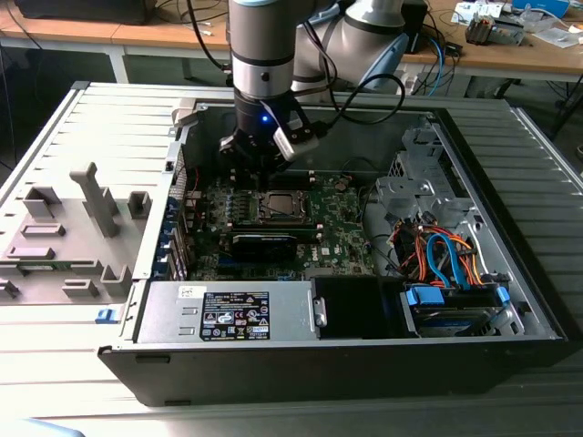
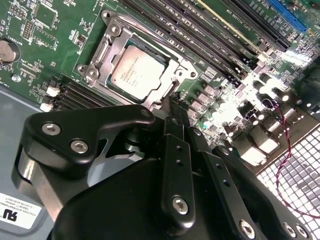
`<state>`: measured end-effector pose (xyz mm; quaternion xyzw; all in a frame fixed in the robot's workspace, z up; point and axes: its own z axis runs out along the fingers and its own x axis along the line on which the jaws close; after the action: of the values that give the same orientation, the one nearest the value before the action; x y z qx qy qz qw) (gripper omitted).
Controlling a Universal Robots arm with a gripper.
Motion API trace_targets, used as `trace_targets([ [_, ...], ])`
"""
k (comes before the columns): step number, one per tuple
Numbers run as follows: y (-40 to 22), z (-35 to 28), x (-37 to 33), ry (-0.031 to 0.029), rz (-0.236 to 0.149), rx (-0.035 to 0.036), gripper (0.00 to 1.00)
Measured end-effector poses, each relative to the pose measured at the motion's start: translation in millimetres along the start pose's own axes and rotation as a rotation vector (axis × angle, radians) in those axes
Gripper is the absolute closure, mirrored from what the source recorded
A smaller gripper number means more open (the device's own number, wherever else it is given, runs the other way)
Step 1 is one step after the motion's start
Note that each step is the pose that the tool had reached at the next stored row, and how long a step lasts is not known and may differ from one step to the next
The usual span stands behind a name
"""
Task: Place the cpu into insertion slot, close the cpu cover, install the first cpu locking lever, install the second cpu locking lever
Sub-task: 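Install the first cpu locking lever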
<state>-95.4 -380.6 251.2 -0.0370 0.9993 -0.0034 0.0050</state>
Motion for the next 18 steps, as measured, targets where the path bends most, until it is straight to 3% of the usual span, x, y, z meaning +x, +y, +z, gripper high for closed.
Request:
trace_targets([
  [15,0.3,-0.1,4.6,0.0,0.0,0.0,0.89],
  [18,0.3,-0.2,5.6,-0.0001,0.0,-0.0035,0.89],
])
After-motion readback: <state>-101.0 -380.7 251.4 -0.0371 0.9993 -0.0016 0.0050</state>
